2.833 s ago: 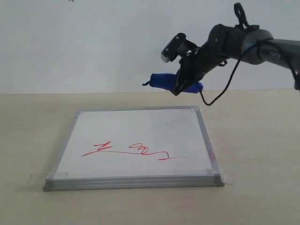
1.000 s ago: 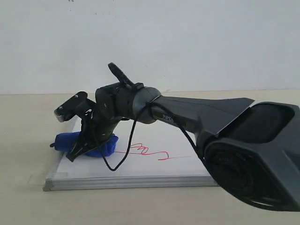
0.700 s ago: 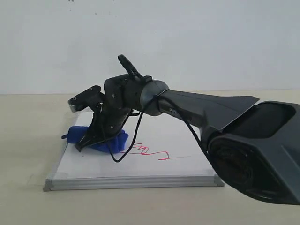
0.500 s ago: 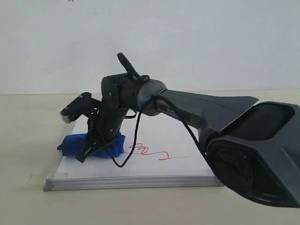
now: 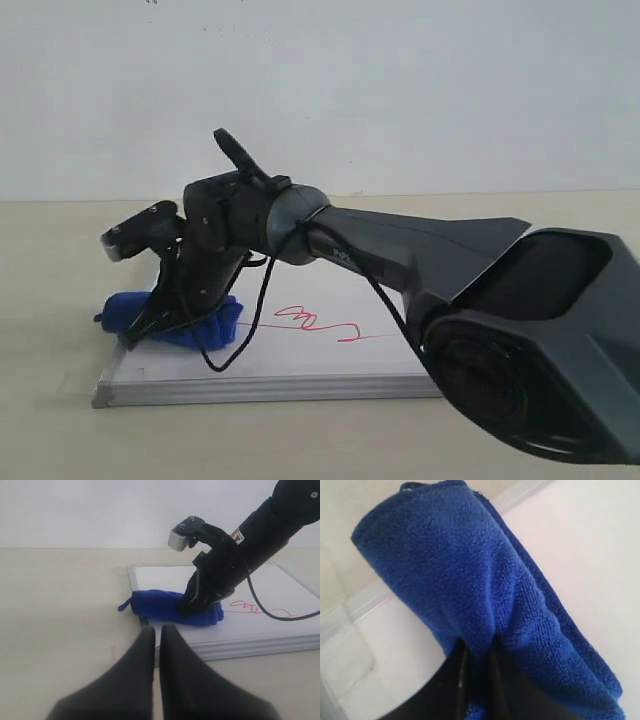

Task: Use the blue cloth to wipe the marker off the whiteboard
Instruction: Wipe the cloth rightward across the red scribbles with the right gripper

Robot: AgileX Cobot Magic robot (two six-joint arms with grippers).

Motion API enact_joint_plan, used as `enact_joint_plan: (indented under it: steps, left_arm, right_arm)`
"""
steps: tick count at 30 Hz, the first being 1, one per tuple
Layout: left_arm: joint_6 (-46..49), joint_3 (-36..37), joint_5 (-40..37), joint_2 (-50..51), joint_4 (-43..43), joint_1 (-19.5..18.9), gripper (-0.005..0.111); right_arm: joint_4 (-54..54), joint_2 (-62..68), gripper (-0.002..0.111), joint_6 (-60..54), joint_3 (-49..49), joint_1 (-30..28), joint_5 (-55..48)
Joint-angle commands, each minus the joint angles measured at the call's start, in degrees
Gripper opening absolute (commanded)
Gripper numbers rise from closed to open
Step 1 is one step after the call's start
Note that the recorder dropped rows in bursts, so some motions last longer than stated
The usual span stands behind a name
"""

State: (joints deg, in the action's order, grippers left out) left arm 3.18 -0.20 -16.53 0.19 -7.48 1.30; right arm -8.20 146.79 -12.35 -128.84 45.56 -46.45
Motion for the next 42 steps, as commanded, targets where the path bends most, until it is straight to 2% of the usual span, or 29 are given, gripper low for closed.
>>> enact_joint_plan:
  steps: [1, 6, 11, 19, 26, 33, 37, 39, 42]
  left_arm:
    - [0.3, 0.2, 0.2, -0.2, 0.0, -0.1, 0.004]
    - [0.3, 0.2, 0.2, -0.2, 0.0, -0.1, 0.004]
    - [0.3, 0.2, 0.2, -0.2, 0.0, -0.1, 0.004]
    - [0.3, 0.2, 0.2, -0.2, 0.0, -0.1, 0.004]
    - [0.3, 0.2, 0.2, -0.2, 0.0, -0.1, 0.004]
    - [0.3, 0.2, 0.2, -0.2, 0.0, -0.1, 0.004]
    - [0.3, 0.2, 0.2, -0.2, 0.0, -0.1, 0.004]
    - [0.3, 0.2, 0.2, -0.2, 0.0, -0.1, 0.004]
    - [0.3, 0.2, 0.2, -0.2, 0.0, -0.1, 0.004]
  right_arm:
    - [3.1, 1.1, 0.0, 9.3, 0.7, -3.9, -0.5]
    - [2.8, 1.1, 0.0, 10.9, 0.3, -5.1, -2.2]
    - [-0.1, 1.1, 0.0, 6.5, -2.8, -3.6, -4.3]
    - [0.4, 1.1, 0.0, 6.2, -6.1, -1.9, -12.1]
    - [11.3, 1.2, 0.0, 8.1, -6.0, -2.0, -23.5]
    - [25.5, 1.2, 0.0, 13.1, -5.9, -3.3, -23.5]
    - [17.6, 1.2, 0.0, 11.4, -5.9, -3.8, -23.5]
    - [3.9, 1.2, 0.0, 5.0, -5.9, -3.6, -23.5]
    - [-3.7, 1.2, 0.0, 0.0, -5.9, -2.2, -23.5]
